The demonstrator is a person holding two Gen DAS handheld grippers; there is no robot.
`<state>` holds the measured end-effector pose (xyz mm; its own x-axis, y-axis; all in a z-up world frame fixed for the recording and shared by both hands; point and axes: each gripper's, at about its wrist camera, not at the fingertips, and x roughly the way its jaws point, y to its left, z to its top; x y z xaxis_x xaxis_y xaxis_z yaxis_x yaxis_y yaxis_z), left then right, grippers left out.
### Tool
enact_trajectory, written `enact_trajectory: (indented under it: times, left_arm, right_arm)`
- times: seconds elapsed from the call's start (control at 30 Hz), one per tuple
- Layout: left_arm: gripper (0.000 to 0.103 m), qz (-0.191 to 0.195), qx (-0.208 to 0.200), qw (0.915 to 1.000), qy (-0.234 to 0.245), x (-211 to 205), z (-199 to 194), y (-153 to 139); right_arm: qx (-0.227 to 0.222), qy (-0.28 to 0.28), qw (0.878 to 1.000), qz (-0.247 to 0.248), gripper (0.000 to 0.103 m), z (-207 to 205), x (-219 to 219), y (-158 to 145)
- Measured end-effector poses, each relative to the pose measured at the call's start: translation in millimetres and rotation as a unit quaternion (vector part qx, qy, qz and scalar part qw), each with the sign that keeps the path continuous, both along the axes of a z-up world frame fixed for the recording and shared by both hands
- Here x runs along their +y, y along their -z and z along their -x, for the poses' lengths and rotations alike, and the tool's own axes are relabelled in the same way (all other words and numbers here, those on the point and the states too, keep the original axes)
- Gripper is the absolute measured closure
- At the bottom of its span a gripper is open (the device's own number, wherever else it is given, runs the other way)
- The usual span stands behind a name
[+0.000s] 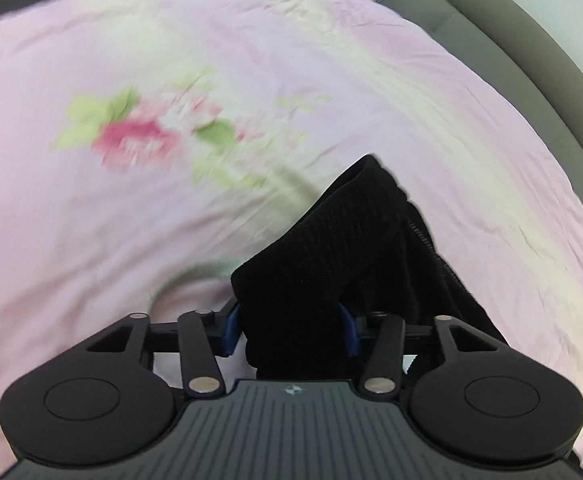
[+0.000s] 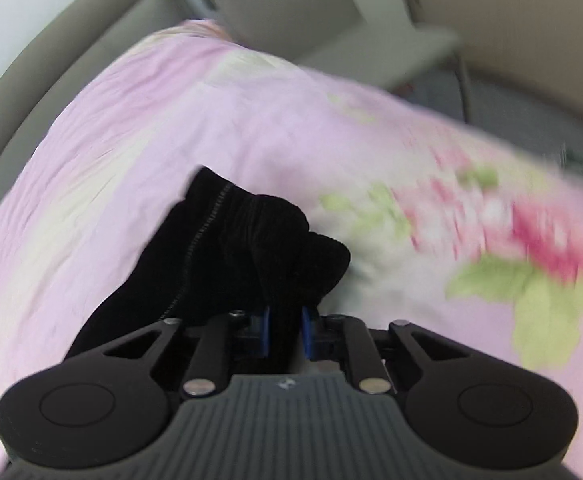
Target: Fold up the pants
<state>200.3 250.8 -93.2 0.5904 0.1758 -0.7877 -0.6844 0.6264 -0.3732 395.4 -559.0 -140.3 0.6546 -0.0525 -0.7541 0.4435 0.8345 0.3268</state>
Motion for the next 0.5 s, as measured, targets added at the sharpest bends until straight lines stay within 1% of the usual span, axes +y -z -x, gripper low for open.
enact_trajectory:
  times: [0.03, 0.07, 0.1, 0.13, 0.17, 0.2, 0.27, 0.33, 0.37, 0.4, 0.43, 0.47, 0.5]
  left_arm:
    - [0.051, -0.008, 0.007, 0.9999, 0.012, 3.4, -6.0, -4.9]
    - [0.051, -0.014, 0.019, 0.9995, 0.019, 7.2, -11.9, -5.9]
    - [0.052, -0.019, 0.036, 0.9989, 0.022, 10.5, -17.0, -3.0]
    - [0.053, -0.015, 0.057, 0.9981, 0.018, 13.5, -20.6, 3.8]
    - [0.053, -0.014, 0.078, 0.9967, 0.019, 15.3, -24.0, 12.5]
    - [0.053, -0.025, 0.093, 0.9951, 0.023, 16.0, -27.1, 21.5]
    - [0.052, -0.059, 0.105, 0.9921, 0.037, 13.0, -32.8, 33.2]
    - [0.05, -0.09, 0.116, 0.9878, 0.052, 8.4, -40.2, 33.8]
    - [0.049, -0.096, 0.126, 0.9858, 0.057, 6.7, -42.9, 32.4]
    - [0.044, -0.1, 0.139, 0.9831, 0.066, 5.4, -45.3, 30.1]
    - [0.036, -0.106, 0.151, 0.9798, 0.077, 4.1, -46.1, 26.6]
    - [0.031, -0.122, 0.163, 0.9748, 0.092, 2.1, -45.4, 21.1]
    - [0.027, -0.138, 0.166, 0.9701, 0.112, -0.8, -43.1, 13.8]
  right_arm:
    - [0.005, -0.021, 0.999, 0.037, 0.095, -3.3, 8.1, -7.9]
    - [0.012, -0.033, 0.998, 0.061, 0.095, -5.8, 13.6, -12.4]
    - [0.023, -0.039, 0.996, 0.071, 0.095, -8.1, 15.7, -12.1]
    - [0.038, -0.037, 0.996, 0.073, 0.095, -10.5, 14.8, -8.4]
    - [0.048, -0.026, 0.997, 0.06, 0.095, -11.1, 10.1, -1.4]
    - [0.058, -0.016, 0.997, 0.051, 0.095, -11.6, 7.1, 5.8]
    - [0.076, -0.011, 0.996, 0.049, 0.094, -9.2, 4.9, 21.8]
    - [0.078, -0.021, 0.995, 0.062, 0.094, -11.1, 7.7, 25.4]
    - [0.082, -0.028, 0.994, 0.062, 0.094, -12.8, 6.6, 25.6]
    - [0.083, -0.032, 0.994, 0.056, 0.092, -12.7, 4.1, 24.0]
    - [0.084, -0.033, 0.995, 0.045, 0.091, -11.3, 0.8, 20.9]
    - [0.085, -0.041, 0.995, 0.036, 0.087, -10.6, -2.3, 16.7]
    - [0.09, -0.048, 0.994, 0.04, 0.071, -9.3, -3.5, 12.1]
